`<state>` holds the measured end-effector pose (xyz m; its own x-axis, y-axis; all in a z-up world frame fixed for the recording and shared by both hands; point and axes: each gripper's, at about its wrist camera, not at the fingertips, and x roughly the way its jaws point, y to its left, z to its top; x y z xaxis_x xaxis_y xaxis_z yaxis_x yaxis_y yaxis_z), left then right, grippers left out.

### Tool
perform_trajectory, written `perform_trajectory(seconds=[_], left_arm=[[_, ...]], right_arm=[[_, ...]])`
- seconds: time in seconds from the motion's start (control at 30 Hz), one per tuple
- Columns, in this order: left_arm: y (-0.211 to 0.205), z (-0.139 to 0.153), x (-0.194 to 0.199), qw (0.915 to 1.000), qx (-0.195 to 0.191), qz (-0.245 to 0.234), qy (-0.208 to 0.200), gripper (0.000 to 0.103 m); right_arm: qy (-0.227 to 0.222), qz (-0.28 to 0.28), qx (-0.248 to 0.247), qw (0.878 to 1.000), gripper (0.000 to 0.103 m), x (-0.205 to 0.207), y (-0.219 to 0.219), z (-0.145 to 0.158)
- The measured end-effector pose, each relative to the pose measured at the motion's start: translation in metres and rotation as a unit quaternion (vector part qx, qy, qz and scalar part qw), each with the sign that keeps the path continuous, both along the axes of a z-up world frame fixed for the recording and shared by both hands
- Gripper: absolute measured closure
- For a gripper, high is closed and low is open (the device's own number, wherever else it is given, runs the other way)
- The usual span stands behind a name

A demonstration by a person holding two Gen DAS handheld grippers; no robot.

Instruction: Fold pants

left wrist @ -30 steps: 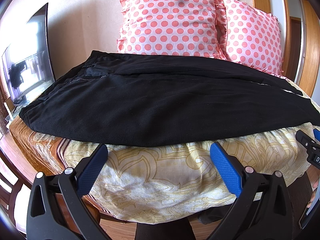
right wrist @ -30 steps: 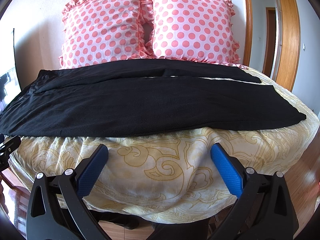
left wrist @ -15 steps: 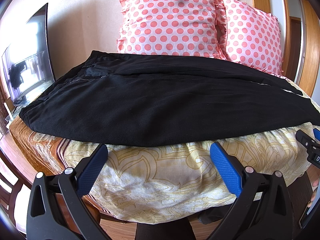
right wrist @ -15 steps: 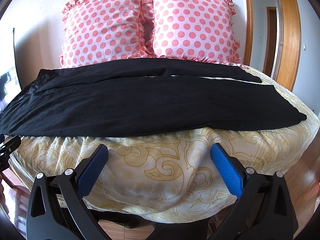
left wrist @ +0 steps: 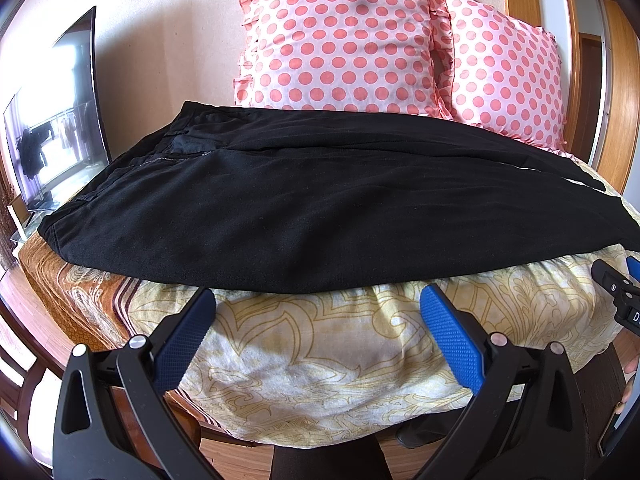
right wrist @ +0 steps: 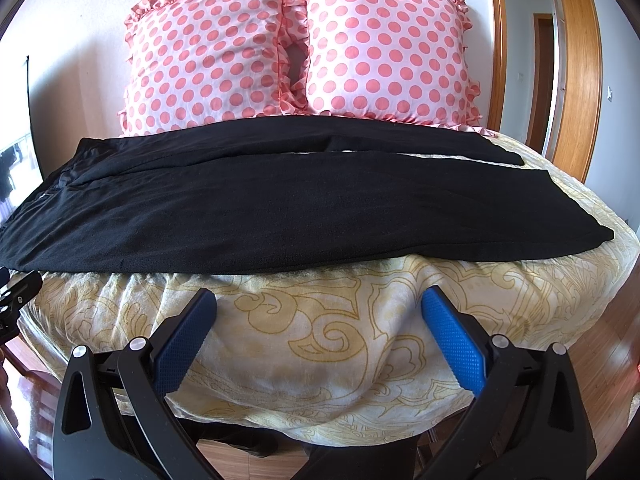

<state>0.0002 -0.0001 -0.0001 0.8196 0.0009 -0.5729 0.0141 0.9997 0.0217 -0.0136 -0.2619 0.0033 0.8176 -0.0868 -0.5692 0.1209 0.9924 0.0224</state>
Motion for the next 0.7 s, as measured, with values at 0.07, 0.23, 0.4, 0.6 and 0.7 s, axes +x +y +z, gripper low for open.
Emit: perform_trajectory(seconds=[0.07,0.23,0.4,0.6,0.7], left_arm=[[0.0000,0.0000,0.0000,1.0000,0.000,0.000,0.000,0.002],[0.0000,0.0000,0.0000,1.0000,0.000,0.000,0.000,0.002],[0.0000,0.0000,0.0000,1.0000,0.000,0.000,0.000,0.002],[0.0000,0.0000,-0.0001,1.0000,0.000,0.000,0.000,0.002],[0.0000,0.0000,0.0000,1.0000,0.000,0.000,0.001,0.002]], right_arm=[[0.000,0.000,0.000,1.000,0.001,0.0002,-0.0001,0.0000],[0.000,0.000,0.000,1.000,0.001,0.0005,-0.0003,0.0001],[0.001,0.000,0.000,1.000,0.001,0.0010,-0.0004,0.0000],[0.003,0.002,0.001,1.000,0.001,0.0000,-0.0007,0.0010],[0.002,0.003,0.000,1.000,0.001,0.0006,-0.0002,-0.0018]])
